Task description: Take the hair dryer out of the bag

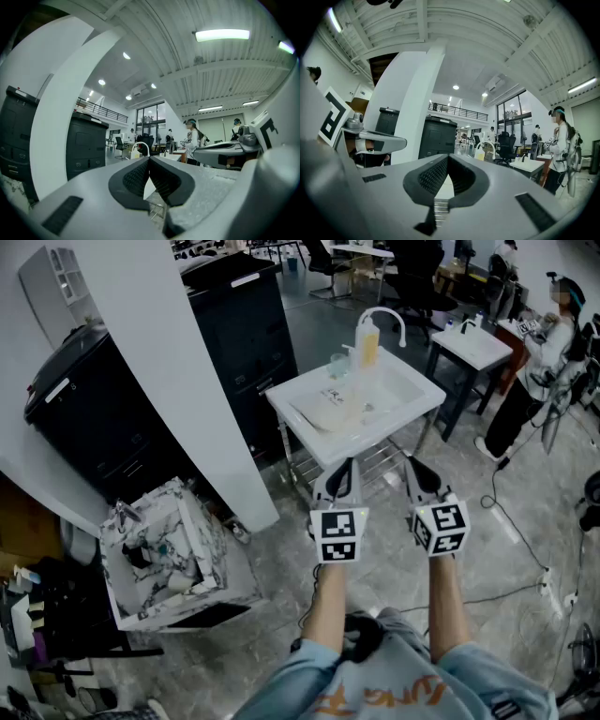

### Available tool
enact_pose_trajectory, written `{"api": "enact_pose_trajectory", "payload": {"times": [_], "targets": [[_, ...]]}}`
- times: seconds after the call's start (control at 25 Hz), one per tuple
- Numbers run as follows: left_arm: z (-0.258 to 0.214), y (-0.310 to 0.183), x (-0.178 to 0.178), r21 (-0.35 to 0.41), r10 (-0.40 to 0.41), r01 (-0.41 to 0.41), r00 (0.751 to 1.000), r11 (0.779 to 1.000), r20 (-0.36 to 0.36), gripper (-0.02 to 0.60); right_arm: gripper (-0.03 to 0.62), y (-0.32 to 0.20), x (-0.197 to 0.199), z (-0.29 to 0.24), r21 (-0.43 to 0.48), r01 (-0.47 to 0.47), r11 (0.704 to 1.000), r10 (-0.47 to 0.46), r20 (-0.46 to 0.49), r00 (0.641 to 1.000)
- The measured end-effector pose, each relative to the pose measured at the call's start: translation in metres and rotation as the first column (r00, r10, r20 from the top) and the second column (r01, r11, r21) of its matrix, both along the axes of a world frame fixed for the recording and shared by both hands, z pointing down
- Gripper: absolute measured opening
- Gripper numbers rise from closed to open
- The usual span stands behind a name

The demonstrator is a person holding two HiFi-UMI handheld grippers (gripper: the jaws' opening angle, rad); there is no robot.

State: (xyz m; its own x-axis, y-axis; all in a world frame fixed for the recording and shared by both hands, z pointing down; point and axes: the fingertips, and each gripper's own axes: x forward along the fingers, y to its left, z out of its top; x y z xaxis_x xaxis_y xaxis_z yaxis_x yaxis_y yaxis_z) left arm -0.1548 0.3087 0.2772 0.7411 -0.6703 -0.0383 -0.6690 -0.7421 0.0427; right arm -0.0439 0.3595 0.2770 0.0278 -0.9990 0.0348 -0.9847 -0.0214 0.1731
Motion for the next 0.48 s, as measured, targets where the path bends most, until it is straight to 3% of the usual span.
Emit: {"api": "enact_pose_trajectory", "payload": {"times": [0.24,0.48], "targets": [[0.01,-0.004,-0.002,-0.024,-0.009,0.008,1.0,1.0,-0.007,0.002,-0.005,0.002,-0.003,0.005,-0.009,0.019,1.0,-0.019,-0.018,1.0],[0.02,-0.002,0.002,-0.055,0.008,-0.009,1.0,0.998,-0.013,0.002,-0.002,0.012,0.02,0.012,-0.012,-0.059,0.998,0.059,0.041,0.997]]}}
